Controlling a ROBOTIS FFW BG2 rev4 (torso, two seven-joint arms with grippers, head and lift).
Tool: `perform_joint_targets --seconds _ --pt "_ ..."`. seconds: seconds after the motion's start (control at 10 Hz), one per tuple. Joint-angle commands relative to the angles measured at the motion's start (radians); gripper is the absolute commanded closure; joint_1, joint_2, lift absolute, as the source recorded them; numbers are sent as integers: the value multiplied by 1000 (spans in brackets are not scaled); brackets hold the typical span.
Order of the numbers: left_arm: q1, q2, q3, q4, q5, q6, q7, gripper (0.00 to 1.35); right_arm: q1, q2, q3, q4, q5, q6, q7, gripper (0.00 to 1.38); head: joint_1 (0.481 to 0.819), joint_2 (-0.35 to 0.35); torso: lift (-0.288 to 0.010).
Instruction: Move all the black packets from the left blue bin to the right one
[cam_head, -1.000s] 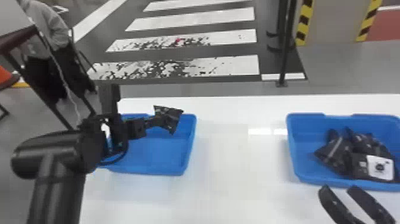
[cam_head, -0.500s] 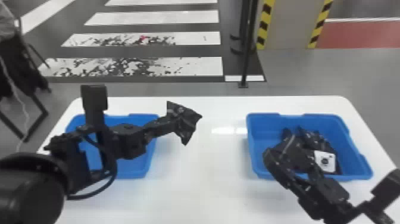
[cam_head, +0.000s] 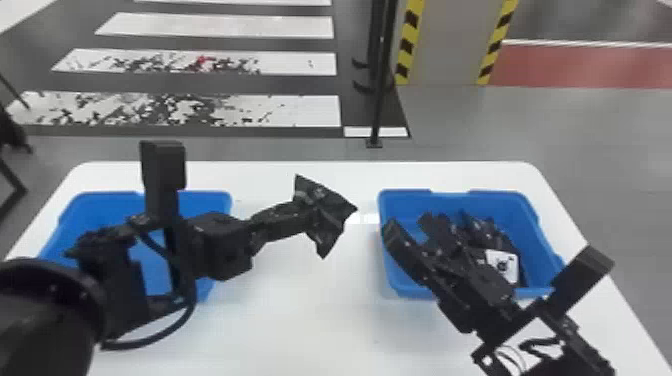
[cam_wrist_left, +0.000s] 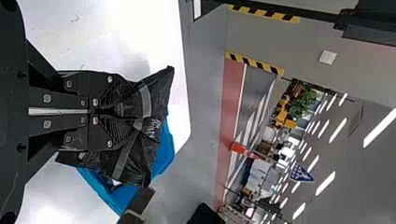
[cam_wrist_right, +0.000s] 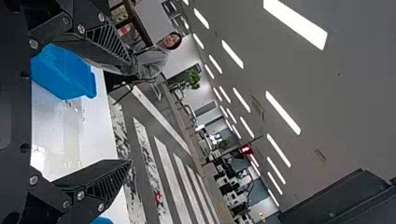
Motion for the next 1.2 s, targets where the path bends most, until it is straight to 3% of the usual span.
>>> perform_joint_targets --seconds 0.0,0.3,0.4,0.7,1.1 --pt "-11 0 -23 0 6 3 0 1217 -20 -8 37 -3 -22 -2 -2 294 695 -35 -138" --pt "-29 0 -55 15 30 3 0 1217 -50 -18 87 -1 -42 3 -4 300 695 -28 -138" --pt "-31 0 -63 15 36 3 0 1217 -65 -18 99 14 -48 3 -5 372 695 -24 -138" --pt "-36 0 -71 15 40 1 0 1217 -69 -15 101 29 -58 -26 -13 1234 695 -24 -138" --pt "-36 -2 -63 15 40 -17 0 1216 -67 -14 116 31 -116 -7 -12 1280 695 -29 -138"
